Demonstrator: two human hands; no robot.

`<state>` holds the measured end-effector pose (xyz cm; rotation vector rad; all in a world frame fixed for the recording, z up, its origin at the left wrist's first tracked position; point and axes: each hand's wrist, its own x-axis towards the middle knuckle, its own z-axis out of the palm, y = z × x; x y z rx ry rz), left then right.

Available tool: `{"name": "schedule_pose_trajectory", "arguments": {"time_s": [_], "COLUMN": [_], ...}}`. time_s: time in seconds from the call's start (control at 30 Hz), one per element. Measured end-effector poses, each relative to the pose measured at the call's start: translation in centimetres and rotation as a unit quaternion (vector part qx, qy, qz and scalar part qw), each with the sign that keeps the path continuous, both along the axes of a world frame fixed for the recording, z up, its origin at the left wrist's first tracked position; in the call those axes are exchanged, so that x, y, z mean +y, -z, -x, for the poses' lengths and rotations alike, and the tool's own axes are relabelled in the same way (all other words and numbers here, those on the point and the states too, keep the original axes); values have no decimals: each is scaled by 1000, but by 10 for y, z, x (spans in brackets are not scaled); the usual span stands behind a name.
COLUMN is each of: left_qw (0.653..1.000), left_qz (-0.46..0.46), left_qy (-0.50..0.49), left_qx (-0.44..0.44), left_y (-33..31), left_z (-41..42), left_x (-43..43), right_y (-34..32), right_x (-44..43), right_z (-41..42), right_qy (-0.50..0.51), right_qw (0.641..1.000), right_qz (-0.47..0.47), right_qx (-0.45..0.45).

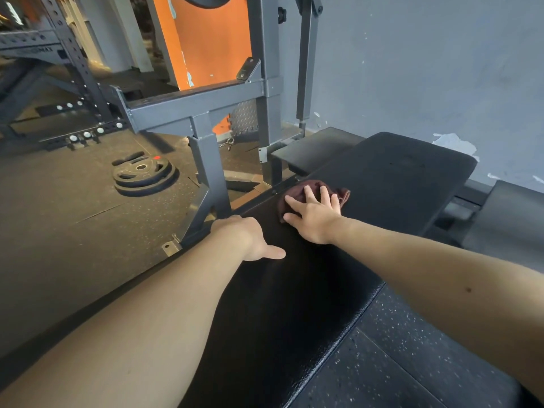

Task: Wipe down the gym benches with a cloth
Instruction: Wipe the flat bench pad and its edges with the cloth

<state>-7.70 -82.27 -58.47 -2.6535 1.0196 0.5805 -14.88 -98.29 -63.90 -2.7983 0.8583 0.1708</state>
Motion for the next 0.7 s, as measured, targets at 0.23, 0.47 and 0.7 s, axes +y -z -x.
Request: {"name": "schedule_pose_trajectory", "arguments": {"time_s": [0.23,0.47,0.7], "left_qw": [1000,1000,999], "left_qz": [11,-7,-7], "left_qy": [5,16,36], "left_qx": [11,8,-12], "left_y": [4,5,11], "left_z": [-4,-7,-8], "left_x": [-1,-4,-3], "right_y": [6,10,13], "right_x": [-2,-10,11], "right_z": [-34,-33,-5], "right_qy": [85,61,-206], "right_qw": [995,997,973], "right_qz": [46,56,25], "right_qx": [-30,1,-97]}}
